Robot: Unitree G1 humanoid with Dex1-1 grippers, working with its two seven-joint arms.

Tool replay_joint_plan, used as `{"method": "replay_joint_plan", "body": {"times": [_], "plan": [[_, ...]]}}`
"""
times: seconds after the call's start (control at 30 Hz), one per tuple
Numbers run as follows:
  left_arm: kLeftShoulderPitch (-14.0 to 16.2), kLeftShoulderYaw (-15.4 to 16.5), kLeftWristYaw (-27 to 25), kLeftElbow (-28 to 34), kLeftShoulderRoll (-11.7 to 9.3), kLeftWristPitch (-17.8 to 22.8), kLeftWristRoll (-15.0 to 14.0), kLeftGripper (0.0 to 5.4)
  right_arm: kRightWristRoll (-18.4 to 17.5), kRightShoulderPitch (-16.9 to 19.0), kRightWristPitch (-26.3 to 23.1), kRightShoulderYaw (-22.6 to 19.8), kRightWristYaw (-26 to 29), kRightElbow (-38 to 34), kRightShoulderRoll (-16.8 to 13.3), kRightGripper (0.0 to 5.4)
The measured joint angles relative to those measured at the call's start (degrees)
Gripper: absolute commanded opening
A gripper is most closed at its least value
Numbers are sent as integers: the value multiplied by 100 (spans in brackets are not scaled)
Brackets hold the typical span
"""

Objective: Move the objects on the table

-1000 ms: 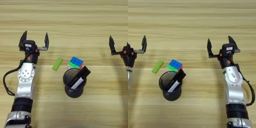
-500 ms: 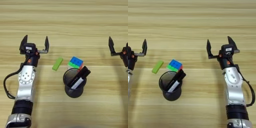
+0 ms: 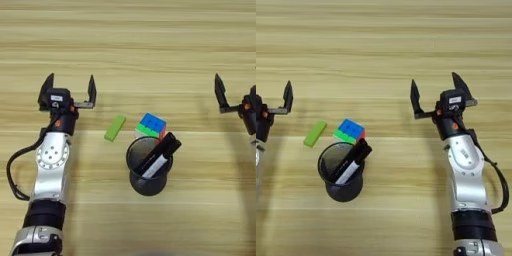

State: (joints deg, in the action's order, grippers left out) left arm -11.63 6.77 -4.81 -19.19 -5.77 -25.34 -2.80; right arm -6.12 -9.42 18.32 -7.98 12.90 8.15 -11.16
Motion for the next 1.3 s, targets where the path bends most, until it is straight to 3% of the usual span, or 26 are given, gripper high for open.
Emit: {"method": "replay_joint_plan", "body": {"times": [0.27, 0.37, 0.47, 0.5, 0.67, 0.8, 1.0, 1.3], "plan": [[-1, -1, 19, -1, 1, -1, 2, 538, -280, 15, -28, 31, 418, -415, -151, 540], [-3, -8, 32, 1, 4, -1, 9, 538, -681, 38, -198, 223, 987, -959, -316, 540], [-4, -21, 53, 5, 11, 0, 16, 538, -1306, 140, -590, 458, 1767, -1599, -630, 540], [-5, -27, 71, 8, 16, 0, 20, 538, -1764, 207, -951, 641, 2345, -1996, -889, 540], [-5, -43, 100, 15, 22, 0, 23, 538, -2628, 584, -1952, 1049, 3542, -2730, -1530, 540], [-5, -58, 116, 27, 34, 0, 24, 538, -3126, 855, -2588, 1136, 4290, -3111, -2027, 540], [-4, -84, 124, 32, 40, 0, 25, 538, -3061, 1152, -2902, 1314, 4944, -3176, -2487, 540], [-4, -92, 126, 40, 40, 1, 25, 538, -2562, 1221, -2908, 1514, 5008, -2924, -2539, 540]]}}
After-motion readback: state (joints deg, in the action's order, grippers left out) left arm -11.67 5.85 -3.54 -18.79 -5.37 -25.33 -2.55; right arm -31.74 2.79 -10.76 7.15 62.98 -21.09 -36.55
